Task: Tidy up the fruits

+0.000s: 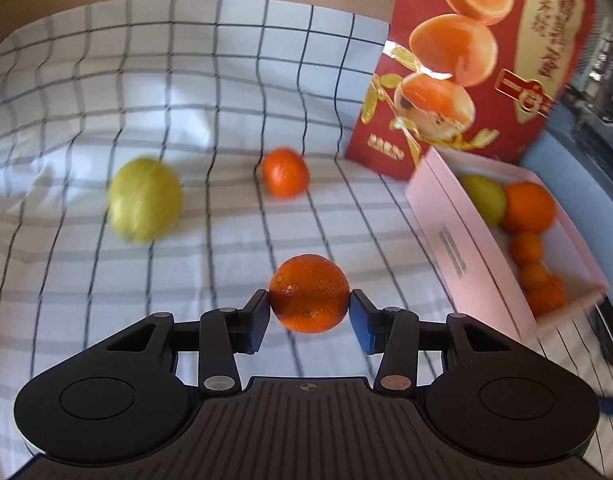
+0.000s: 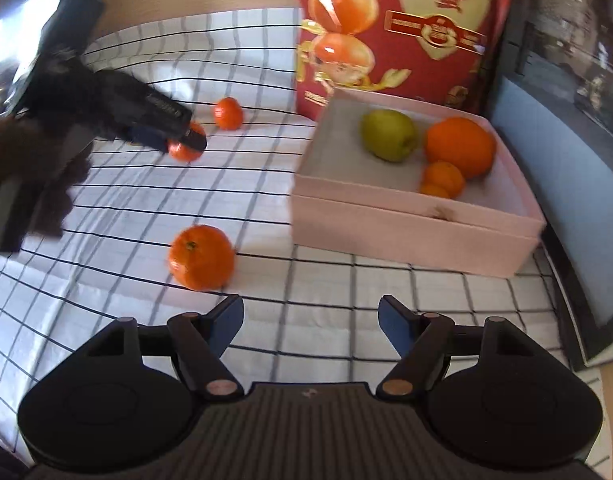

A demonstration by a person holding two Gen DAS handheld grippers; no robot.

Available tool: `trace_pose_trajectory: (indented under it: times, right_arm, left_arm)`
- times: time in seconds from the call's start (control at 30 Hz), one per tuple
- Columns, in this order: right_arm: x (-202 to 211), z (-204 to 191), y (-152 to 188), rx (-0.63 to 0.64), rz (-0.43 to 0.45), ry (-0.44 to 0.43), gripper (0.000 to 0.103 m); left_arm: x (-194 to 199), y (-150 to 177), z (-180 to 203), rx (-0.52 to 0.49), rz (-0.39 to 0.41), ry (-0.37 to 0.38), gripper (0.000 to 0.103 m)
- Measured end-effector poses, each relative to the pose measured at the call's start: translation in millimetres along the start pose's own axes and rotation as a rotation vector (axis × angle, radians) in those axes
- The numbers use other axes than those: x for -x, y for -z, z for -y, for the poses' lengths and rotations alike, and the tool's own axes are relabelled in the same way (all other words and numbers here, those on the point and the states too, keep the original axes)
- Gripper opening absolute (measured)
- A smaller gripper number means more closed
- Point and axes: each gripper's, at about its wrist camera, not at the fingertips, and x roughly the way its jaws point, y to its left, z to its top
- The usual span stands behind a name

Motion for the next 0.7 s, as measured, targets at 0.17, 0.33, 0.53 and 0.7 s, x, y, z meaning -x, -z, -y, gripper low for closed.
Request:
trace_pose_trajectory:
  times: [0.17, 0.33, 0.53, 0.7]
  right_arm:
    - [-4, -18, -19, 0.065, 0.022, -0.063, 0.075]
    - [-20, -30, -63, 0.116, 0.023, -0.12, 0.073]
    - [-76, -47, -140, 0.132, -0.007, -0.191, 0.055]
    - [-144, -69, -193, 0.136, -0.076, -0.19, 0.055]
  left_arm:
    - [35, 40, -23, 0.06, -0.024, 0.0, 0.049]
    - [60, 70, -54, 0.128, -0.029, -0.014, 0.049]
    - [79, 95, -86, 0.225, -0.034, -0.023, 0.049]
    - [93, 107, -93, 0.267, -0.018, -0.02, 0.049]
